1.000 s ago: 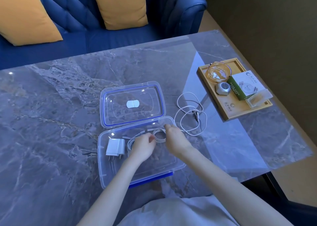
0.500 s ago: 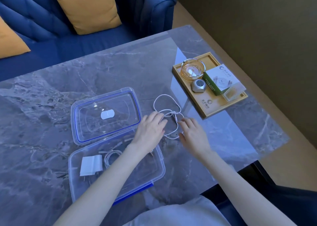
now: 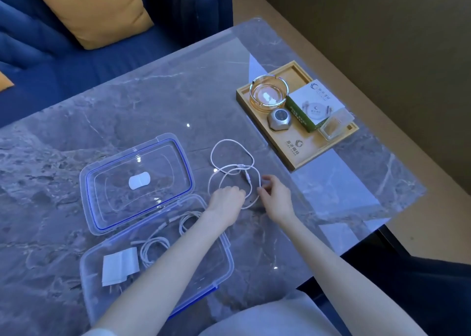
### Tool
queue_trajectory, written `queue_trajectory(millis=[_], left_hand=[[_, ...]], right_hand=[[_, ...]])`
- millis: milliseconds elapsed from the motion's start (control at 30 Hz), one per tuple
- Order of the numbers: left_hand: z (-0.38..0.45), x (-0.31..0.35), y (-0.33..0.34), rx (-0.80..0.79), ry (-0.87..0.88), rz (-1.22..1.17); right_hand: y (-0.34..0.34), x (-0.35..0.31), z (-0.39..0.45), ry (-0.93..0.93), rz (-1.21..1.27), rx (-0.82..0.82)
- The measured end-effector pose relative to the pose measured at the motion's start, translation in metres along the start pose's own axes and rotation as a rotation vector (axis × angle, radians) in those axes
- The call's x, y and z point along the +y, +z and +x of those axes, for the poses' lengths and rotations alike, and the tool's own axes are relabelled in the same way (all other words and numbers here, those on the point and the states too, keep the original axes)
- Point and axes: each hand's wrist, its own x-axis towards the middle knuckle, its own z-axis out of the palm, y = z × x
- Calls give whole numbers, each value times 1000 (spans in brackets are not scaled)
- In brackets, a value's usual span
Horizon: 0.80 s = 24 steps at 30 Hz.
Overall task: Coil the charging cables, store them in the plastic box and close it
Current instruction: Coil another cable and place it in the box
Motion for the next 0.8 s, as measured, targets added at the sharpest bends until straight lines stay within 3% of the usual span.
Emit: queue_trajectory(millis=[133, 333, 433, 600, 667, 800], left_hand=[[-2, 0, 0, -43, -9, -48], [-9, 0, -13, -16, -17, -118], [-21, -4, -29, 73, -89, -550], [-41, -18, -75, 246, -228, -1787], [-47, -26, -90, 280, -222, -2163], [-66, -34, -109, 237, -115, -2399]], right_hand=[[-5, -8, 2, 49, 262, -37], [-21, -28, -3, -103, 347, -19], [-35, -40, -8, -208, 349, -54], [-56, -65, -27, -363, 378, -214], [-59, -76, -36, -402, 385, -269], [-57, -92, -53, -486, 256, -386]])
